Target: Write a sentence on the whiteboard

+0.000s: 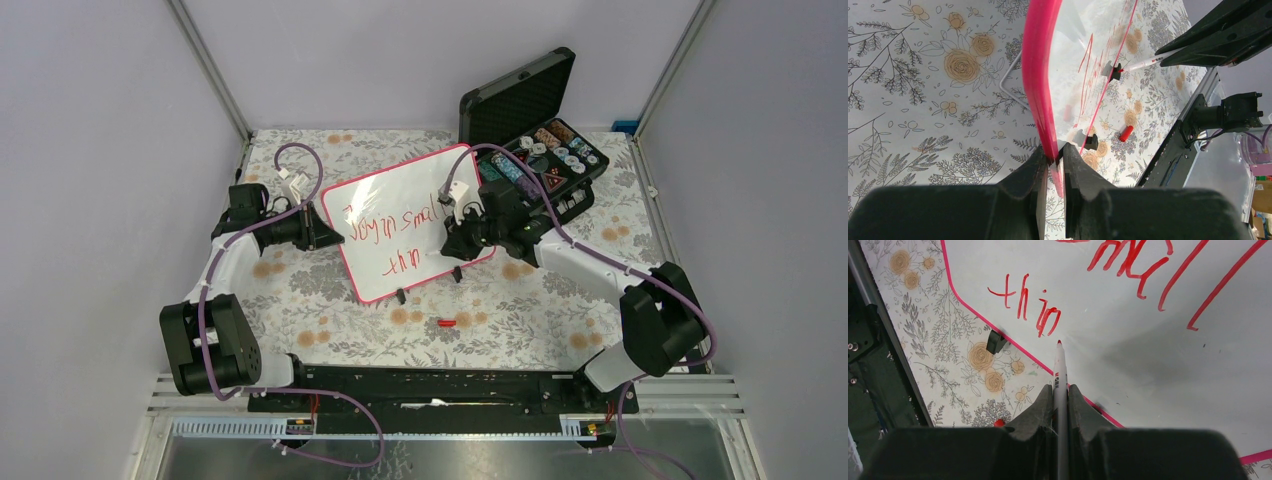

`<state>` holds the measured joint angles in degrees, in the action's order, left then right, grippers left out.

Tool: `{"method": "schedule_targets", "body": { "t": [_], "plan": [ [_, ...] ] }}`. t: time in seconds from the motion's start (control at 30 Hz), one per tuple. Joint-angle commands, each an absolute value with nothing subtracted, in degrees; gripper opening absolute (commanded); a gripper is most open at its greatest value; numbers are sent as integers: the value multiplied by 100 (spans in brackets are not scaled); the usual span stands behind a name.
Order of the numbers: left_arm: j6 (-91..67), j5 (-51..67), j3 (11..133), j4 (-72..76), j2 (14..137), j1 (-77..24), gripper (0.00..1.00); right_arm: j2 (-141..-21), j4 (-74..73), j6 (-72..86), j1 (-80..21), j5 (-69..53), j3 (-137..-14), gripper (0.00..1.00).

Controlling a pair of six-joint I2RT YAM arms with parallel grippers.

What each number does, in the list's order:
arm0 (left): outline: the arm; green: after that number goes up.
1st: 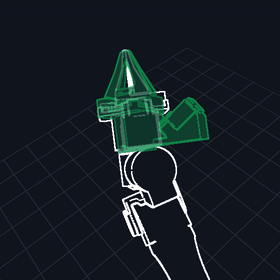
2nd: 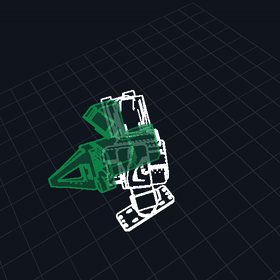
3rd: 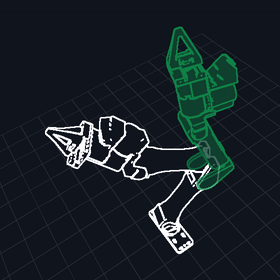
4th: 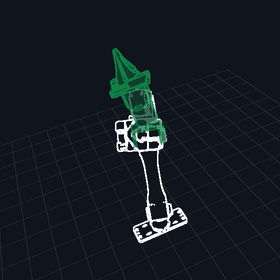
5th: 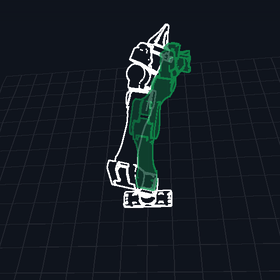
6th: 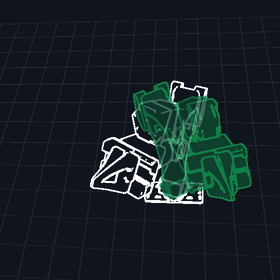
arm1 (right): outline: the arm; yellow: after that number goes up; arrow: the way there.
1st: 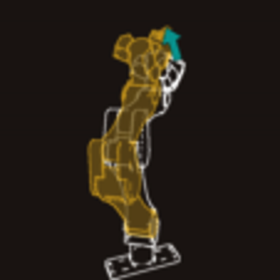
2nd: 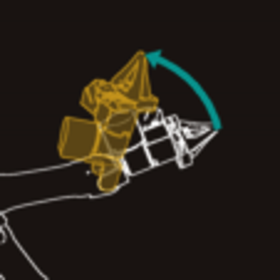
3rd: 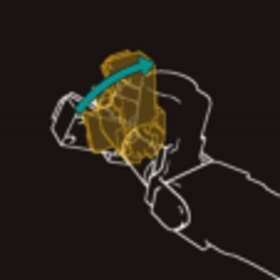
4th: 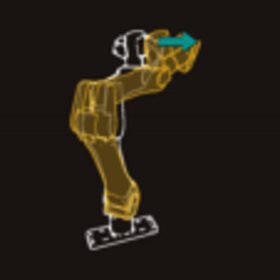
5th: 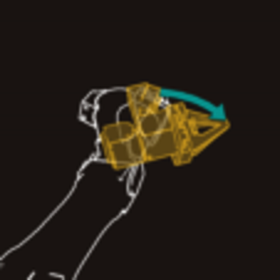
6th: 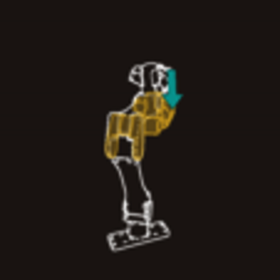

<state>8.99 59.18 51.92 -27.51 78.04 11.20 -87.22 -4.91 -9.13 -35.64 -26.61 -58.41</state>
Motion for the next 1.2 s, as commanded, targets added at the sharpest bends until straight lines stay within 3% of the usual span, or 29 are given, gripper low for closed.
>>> {"method": "schedule_targets", "body": {
  "t": [0.0, 1.17],
  "plan": [
    [1180, 5749, 5300, -2628, 7708, 1134, 0, -8516, -491, -861, -3515, -2701, -6008, 0],
    [1173, 5782, 5317, -2628, 7721, 1133, 0, -8960, -221, -792, -3514, -2324, -6346, 0]
  ]
}}
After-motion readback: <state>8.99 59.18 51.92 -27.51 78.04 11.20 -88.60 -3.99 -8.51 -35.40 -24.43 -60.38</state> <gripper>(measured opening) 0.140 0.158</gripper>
